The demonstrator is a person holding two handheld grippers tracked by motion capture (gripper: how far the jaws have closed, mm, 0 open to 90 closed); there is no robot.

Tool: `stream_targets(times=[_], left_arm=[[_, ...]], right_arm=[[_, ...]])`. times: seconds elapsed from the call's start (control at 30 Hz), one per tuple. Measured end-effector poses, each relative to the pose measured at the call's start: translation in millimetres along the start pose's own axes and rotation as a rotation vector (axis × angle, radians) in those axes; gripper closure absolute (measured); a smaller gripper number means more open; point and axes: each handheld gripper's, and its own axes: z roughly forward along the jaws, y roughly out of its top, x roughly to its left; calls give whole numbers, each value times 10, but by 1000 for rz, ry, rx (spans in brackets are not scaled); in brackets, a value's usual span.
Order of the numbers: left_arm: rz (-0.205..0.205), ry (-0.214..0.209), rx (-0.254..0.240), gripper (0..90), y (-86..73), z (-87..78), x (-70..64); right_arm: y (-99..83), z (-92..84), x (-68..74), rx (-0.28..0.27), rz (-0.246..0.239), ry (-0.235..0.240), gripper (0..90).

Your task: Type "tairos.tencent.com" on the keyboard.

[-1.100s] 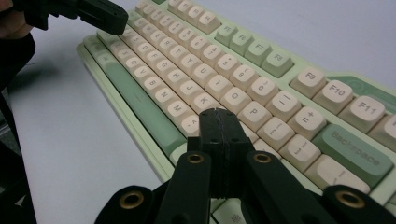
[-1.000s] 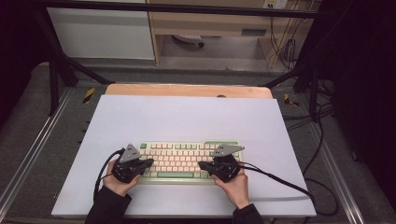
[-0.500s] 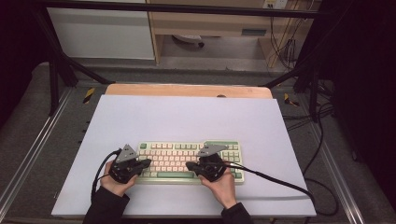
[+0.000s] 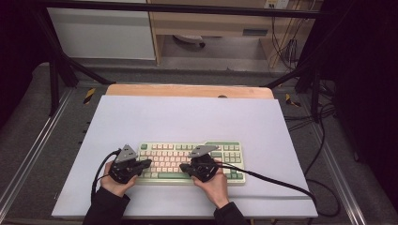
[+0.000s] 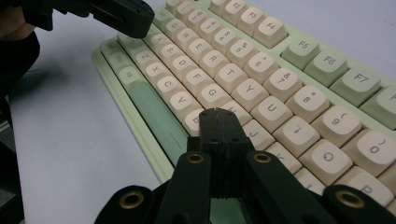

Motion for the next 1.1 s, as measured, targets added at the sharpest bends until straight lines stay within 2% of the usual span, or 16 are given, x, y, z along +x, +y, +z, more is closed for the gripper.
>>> stream_targets(times=[0.43,0.8,1.1], left_arm=[[1,-1,0,899,3,1,-6],[6,-4,-6,899,13,-14,-21],[13,-11,-4,899,25,-1,-54]], right_arm=[[-20,47,3,17,-10,-13,900],[54,-212,-29,-19,-26,-40,900],[-45,-398,-148,-30,7,-61,900]])
